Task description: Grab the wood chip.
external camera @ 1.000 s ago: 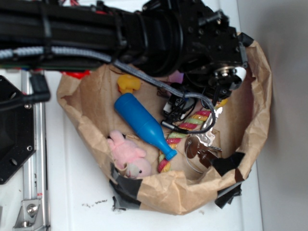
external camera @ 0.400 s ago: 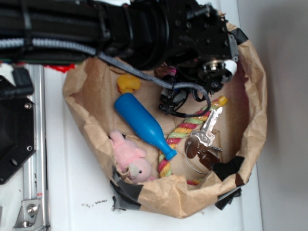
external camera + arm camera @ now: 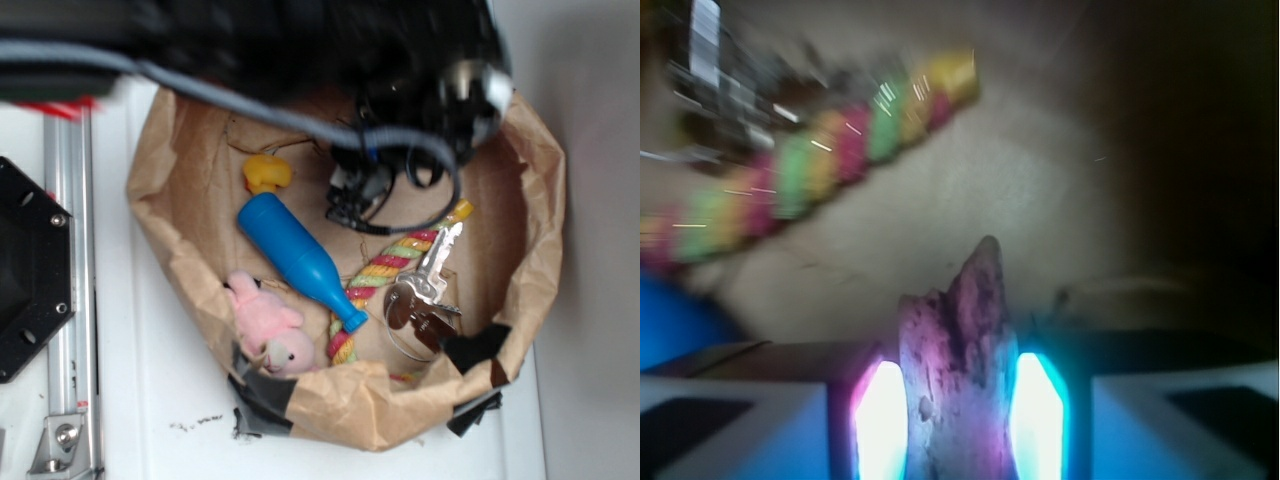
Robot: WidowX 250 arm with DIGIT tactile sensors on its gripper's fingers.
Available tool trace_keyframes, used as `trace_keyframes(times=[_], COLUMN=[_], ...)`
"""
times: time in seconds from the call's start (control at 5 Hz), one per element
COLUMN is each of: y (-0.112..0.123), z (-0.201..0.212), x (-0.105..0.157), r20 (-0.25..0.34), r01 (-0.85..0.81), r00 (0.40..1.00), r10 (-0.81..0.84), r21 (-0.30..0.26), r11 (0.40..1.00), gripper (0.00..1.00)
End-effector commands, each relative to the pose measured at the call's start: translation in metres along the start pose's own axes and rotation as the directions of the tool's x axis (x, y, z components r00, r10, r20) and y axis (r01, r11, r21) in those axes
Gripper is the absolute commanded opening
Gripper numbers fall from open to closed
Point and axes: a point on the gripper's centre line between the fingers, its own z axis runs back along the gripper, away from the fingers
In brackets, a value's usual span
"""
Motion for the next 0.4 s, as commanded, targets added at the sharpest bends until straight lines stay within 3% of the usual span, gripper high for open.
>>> trace_keyframes(times=[0.0, 0.2], y=[-0.0309, -0.0339], z=[0.1149, 0.1246], x=[0.0207, 0.0248], r20=[-0.013, -0.039], r01=[-0.127, -0.129], r00=[0.992, 0.990], r10=[0.129, 0.133], r21=[0.075, 0.080], r11=[0.989, 0.988], gripper=[0.00, 0.00])
